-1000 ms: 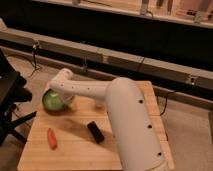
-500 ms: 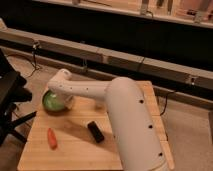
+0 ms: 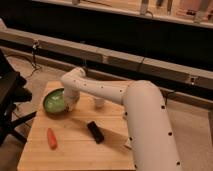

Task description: Drag the ceramic bowl in a circle

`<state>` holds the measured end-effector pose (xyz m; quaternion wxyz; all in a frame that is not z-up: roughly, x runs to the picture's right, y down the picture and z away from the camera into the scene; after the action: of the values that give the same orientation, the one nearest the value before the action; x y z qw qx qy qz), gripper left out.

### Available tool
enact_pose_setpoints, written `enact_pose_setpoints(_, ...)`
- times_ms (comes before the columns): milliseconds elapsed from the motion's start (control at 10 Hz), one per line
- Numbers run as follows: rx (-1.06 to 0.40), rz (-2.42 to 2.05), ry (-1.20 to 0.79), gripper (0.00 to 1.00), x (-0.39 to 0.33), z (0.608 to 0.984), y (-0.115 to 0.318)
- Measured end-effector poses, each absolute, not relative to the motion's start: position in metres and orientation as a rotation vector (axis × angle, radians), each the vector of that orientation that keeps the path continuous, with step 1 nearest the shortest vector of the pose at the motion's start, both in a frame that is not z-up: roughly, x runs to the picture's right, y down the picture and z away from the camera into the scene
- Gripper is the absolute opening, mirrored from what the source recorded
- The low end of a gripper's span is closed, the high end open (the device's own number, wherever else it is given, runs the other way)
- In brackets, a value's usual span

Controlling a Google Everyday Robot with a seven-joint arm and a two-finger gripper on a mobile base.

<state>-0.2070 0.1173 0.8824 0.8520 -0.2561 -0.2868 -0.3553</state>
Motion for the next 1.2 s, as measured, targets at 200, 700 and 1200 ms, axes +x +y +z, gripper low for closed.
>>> enact_pose_setpoints(200,-0.567,-0.683,-0.613,0.00,-0.189,0.872,0.123)
enact_pose_setpoints(700,-0.664,-0.624,-0.488,0.00,-0.147,0.867,0.116)
enact_pose_setpoints(1200,-0.684,-0.681,-0.465,0.00,-0.149,0.906,0.074)
